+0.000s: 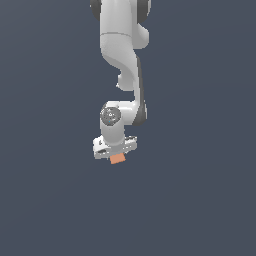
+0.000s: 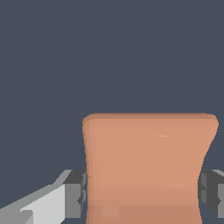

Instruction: Pick up the object and move it to a goal position.

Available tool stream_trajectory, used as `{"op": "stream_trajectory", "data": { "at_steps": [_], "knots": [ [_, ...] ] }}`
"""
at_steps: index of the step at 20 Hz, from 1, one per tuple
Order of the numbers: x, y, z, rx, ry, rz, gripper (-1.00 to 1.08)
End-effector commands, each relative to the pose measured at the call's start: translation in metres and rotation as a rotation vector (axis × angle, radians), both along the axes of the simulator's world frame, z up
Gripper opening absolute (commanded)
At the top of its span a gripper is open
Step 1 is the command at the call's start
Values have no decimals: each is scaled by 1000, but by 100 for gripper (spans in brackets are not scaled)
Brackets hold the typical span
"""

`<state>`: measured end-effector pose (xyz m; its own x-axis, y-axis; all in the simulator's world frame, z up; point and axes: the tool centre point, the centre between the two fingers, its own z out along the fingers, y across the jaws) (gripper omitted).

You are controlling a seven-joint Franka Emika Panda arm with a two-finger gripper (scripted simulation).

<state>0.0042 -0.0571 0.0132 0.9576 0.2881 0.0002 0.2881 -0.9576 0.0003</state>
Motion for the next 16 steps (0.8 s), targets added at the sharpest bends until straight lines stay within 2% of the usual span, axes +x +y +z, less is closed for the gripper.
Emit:
{"op": "stream_trajectory", "data": {
  "at_steps": [1, 9, 16],
  "knots": [
    [0, 0, -1, 0, 0, 1, -100],
    [-3, 6, 10, 0, 0, 1, -100],
    [-13, 23, 43, 0, 0, 0, -100]
  ]
}}
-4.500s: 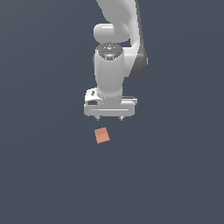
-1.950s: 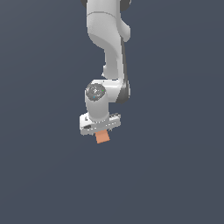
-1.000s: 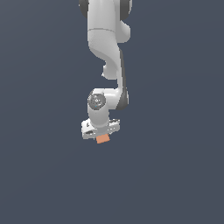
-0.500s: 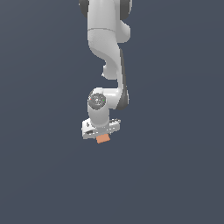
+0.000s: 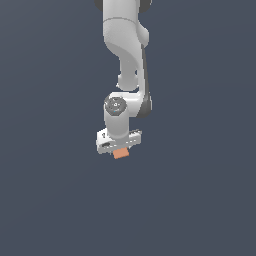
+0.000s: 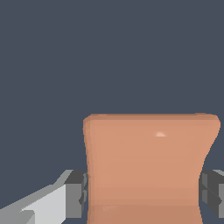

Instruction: Pick up the object and move it to a goal position.

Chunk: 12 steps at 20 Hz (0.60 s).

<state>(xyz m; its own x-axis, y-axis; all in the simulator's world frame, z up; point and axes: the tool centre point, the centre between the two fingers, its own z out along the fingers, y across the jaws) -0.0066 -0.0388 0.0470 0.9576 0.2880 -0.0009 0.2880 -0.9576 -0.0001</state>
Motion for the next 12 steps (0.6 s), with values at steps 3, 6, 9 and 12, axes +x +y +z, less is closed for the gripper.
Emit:
{"op": "stream_trajectory", "data": {
  "at_steps": [3, 6, 9, 12],
  "knots": [
    [-9, 16, 30, 0, -1, 0, -100],
    [-16, 29, 56, 0, -1, 0, -100],
    [-25, 44, 84, -1, -1, 1, -100],
    [-33, 60, 114, -1, -1, 1, -100]
  ]
}}
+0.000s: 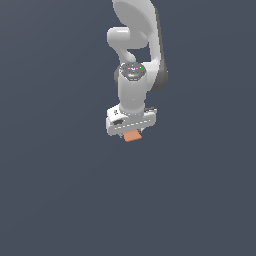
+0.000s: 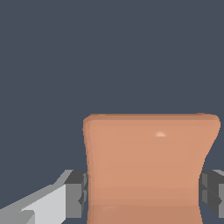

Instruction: Pick up the object and move it to a goal position.

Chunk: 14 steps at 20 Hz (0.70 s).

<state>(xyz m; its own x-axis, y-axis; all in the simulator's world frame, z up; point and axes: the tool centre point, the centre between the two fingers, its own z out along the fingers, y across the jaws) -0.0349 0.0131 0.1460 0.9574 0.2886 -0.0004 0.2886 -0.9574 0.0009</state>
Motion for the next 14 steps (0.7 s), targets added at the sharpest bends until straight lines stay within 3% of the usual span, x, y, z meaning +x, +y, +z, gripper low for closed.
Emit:
{"op": "stream_trajectory", "data": {
  "at_steps": [1, 14],
  "knots": [
    [-8, 13, 26, -1, 0, 0, -100],
    [-38, 74, 143, -1, 0, 0, -100]
  ]
}}
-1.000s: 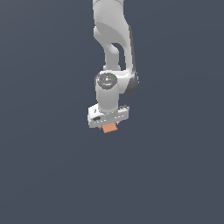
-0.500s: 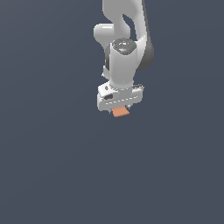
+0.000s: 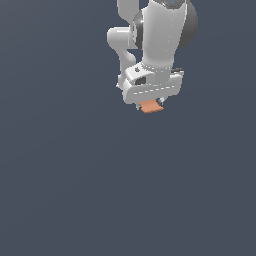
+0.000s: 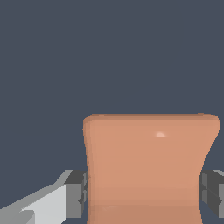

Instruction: Pick up the object and move it to a goal position.

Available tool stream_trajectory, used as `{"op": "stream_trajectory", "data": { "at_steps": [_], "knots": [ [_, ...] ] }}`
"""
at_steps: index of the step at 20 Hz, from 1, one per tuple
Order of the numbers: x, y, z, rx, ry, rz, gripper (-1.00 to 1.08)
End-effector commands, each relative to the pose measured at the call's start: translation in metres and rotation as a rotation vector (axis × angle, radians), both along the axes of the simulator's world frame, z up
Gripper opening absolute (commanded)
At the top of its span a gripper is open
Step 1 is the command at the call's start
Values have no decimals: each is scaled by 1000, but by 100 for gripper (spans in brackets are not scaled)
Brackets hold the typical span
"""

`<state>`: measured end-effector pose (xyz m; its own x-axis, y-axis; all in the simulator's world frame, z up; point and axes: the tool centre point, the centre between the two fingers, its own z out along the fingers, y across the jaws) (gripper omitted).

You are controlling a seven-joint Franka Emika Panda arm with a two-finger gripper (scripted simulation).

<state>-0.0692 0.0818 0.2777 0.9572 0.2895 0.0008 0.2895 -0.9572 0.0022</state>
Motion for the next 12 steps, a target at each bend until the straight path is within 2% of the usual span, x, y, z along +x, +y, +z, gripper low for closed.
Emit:
{"op": "stream_trajectory", "data": {
  "at_steps": [1, 6, 12],
  "knots": [
    [-5, 9, 17, 0, 1, 0, -100],
    [-9, 21, 40, 1, 1, -1, -100],
    [-10, 25, 48, 2, 1, -1, -100]
  ]
}}
